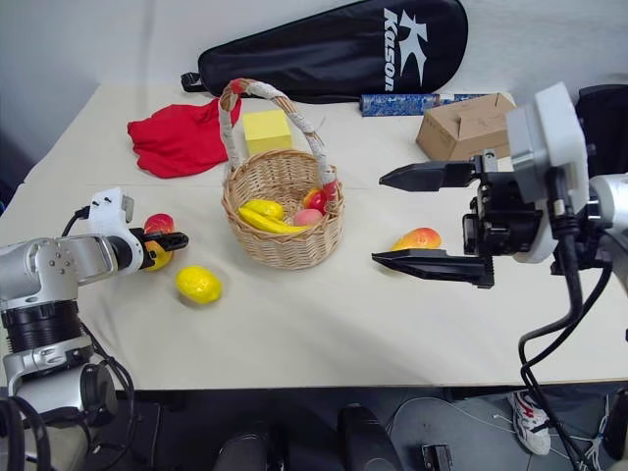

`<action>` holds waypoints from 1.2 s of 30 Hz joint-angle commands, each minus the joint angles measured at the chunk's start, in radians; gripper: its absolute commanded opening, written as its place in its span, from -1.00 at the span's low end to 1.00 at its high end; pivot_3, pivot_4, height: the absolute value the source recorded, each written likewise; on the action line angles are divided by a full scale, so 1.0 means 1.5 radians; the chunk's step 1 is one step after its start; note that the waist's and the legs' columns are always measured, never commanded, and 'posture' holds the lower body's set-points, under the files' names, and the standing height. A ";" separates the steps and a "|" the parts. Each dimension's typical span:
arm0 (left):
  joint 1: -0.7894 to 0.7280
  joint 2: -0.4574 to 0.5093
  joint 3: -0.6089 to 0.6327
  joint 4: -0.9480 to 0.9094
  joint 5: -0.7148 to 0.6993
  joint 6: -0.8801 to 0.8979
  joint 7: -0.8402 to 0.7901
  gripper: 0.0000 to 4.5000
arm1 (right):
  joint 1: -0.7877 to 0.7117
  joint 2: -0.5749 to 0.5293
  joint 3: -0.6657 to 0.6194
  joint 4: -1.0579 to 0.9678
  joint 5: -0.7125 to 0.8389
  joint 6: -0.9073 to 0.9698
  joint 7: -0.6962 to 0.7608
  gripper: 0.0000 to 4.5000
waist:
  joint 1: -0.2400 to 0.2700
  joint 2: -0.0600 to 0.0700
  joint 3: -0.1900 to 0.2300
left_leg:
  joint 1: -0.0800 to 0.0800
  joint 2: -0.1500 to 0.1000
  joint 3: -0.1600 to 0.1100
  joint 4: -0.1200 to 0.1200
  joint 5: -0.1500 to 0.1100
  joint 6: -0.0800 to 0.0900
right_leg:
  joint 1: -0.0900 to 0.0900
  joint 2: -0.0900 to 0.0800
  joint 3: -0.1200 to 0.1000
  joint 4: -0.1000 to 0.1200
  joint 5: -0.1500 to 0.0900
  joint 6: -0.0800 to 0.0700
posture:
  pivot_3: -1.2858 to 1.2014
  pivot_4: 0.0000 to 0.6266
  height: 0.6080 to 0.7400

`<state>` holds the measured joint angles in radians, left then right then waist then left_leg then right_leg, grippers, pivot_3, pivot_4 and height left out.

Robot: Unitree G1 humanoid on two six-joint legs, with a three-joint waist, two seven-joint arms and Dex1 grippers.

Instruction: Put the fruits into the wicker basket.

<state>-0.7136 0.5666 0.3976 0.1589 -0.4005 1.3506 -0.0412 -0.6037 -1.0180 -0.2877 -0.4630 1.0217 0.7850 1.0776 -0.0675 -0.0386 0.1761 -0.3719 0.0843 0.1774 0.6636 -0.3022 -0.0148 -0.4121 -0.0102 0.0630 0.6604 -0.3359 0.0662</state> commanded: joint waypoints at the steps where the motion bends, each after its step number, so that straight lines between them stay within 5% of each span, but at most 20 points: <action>1: -0.018 -0.001 -0.005 0.025 0.011 -0.020 -0.015 0.61 | -0.008 0.003 -0.015 -0.008 0.005 -0.014 -0.013 1.00 | 0.003 0.000 0.000 | 0.000 0.000 0.000 0.000 0.000 0.000 | 0.000 0.000 0.000 0.000 0.000 0.000 | 0.03 -0.52 1.00; 7: -0.003 0.028 -0.006 0.003 0.011 0.002 -0.042 -0.09 | 0.000 0.003 -0.022 -0.009 0.004 -0.010 -0.035 1.00 | 0.010 0.000 0.000 | 0.000 0.000 0.000 0.000 0.000 0.000 | 0.000 0.000 0.000 0.000 0.000 0.000 | 0.03 -0.52 1.00; 19: 0.081 0.345 -0.084 -0.314 -0.243 -0.020 -0.522 -0.12 | 0.063 -0.019 -0.071 -0.005 -0.002 -0.010 -0.048 1.00 | 0.013 0.000 0.000 | -0.001 0.001 -0.003 -0.001 0.000 -0.002 | 0.000 -0.001 -0.002 0.000 -0.002 -0.003 | 0.03 -0.52 1.00; 22: -0.024 0.325 -0.201 -0.280 -0.205 -0.083 -0.554 -0.12 | 0.075 -0.012 -0.072 -0.008 -0.006 -0.018 -0.050 1.00 | 0.020 0.000 0.000 | -0.001 -0.001 -0.004 0.000 0.000 -0.001 | 0.001 -0.001 -0.002 0.000 -0.002 -0.003 | 0.03 -0.52 1.00; 26: -0.203 0.203 -0.379 -0.134 -0.094 -0.174 -0.569 -0.12 | 0.092 -0.002 -0.077 -0.015 -0.013 -0.030 -0.056 1.00 | 0.026 0.000 0.000 | -0.001 -0.002 -0.003 0.001 0.000 -0.001 | 0.001 0.000 -0.002 0.000 -0.002 -0.003 | 0.03 -0.52 1.00; 30: -0.271 0.143 -0.468 -0.004 -0.006 -0.261 -0.607 -0.12 | 0.109 0.005 -0.087 -0.023 -0.010 -0.036 -0.065 1.00 | 0.021 0.001 0.001 | -0.002 -0.002 -0.001 0.000 -0.001 0.000 | -0.001 0.001 -0.001 -0.001 -0.003 -0.002 | 0.03 -0.52 1.00; 34: -0.323 0.073 -0.473 0.163 0.061 -0.331 -0.586 0.45 | 0.136 0.013 -0.101 -0.049 0.005 -0.036 -0.086 1.00 | 0.018 0.001 0.001 | -0.003 0.000 -0.001 0.000 -0.001 -0.001 | -0.004 0.002 0.000 0.001 -0.003 -0.002 | 0.03 -0.52 1.00; 36: -0.314 0.073 -0.448 0.153 0.057 -0.345 -0.600 0.73 | 0.143 0.015 -0.105 -0.062 0.017 -0.030 -0.104 1.00 | 0.012 0.001 0.001 | -0.004 0.000 -0.001 0.000 -0.001 -0.001 | -0.005 0.002 0.001 0.002 -0.003 -0.002 | 0.03 -0.52 1.00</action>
<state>-1.1640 0.6640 -0.3243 0.4091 -0.3216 0.8667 -0.9245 -0.3858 -1.0003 -0.4023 -0.5183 1.0186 0.7451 0.9417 -0.0494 -0.0368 0.1778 -0.3780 0.0855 0.1751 0.6637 -0.3035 -0.0168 -0.4194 -0.0075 0.0653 0.6641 -0.3409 0.0628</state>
